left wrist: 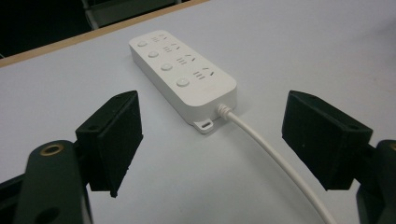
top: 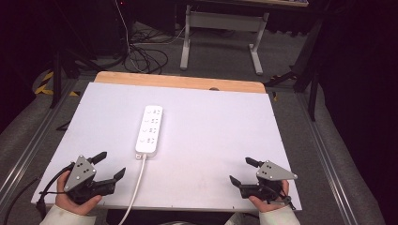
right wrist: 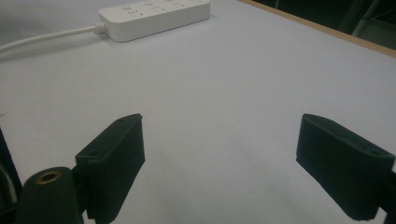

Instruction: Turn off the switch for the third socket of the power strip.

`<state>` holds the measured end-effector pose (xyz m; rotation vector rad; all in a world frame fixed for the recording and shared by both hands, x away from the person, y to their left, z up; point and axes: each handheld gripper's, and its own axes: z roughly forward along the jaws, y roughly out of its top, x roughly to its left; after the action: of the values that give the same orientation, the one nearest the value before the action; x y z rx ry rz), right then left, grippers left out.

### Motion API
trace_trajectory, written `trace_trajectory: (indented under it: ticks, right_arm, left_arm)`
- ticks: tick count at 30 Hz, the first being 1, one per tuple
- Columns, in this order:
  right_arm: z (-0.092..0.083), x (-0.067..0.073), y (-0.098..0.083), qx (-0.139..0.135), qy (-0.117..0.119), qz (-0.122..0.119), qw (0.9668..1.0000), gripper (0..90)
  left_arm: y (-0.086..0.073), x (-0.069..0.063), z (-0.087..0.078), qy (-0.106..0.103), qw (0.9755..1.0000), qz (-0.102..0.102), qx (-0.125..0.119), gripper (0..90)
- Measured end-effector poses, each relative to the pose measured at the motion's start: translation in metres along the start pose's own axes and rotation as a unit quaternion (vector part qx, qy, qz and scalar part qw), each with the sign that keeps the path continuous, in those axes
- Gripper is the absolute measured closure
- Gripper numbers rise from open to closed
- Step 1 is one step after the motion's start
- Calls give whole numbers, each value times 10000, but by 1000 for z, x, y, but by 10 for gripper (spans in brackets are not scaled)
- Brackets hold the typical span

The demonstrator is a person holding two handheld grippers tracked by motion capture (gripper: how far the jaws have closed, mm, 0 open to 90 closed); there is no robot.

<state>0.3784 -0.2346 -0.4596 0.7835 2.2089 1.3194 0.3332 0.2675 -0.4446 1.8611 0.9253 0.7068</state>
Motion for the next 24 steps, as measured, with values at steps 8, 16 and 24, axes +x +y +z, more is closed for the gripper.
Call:
trace_trajectory:
  ticks: [8,16,24]
  right_arm:
    - [2,0,0,34,0,2,10000,157]
    - [3,0,-1,46,14,3,10000,157]
    - [3,0,-1,65,11,-1,10000,157]
  left_arm:
    - [5,-1,-2,35,10000,19,64,225]
    - [19,7,0,-75,9997,-135,206,252]
    - [38,17,6,-221,9991,-217,277,258]
